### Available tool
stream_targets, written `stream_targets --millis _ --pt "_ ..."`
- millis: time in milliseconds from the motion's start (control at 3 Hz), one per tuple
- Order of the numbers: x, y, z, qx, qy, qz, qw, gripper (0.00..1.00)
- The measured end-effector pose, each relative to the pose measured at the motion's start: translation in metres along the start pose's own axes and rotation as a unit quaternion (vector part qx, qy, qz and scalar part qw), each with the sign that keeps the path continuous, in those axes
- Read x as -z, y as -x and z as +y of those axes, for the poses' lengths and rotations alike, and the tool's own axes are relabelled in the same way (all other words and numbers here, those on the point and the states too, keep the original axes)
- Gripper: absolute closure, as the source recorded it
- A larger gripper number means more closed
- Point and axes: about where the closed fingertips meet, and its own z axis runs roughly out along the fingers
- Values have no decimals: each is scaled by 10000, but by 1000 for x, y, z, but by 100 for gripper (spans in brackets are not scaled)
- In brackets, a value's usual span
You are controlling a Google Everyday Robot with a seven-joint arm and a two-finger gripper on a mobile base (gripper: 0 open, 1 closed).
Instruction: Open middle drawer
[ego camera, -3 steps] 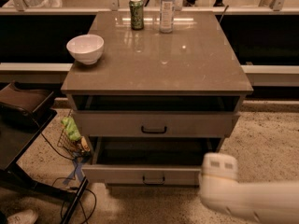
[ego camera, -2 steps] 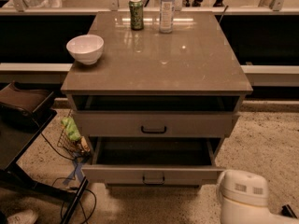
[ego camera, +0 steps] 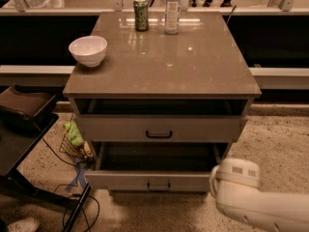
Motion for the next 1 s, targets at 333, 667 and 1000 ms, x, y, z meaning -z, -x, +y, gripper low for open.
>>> stream_targets --millis 333,667,1000 --pt "-58 36 11 42 608 -501 9969 100" --pt "-103 75 17 166 982 -942 9906 100" --pt "-119 109 1 453 987 -1186 9870 100"
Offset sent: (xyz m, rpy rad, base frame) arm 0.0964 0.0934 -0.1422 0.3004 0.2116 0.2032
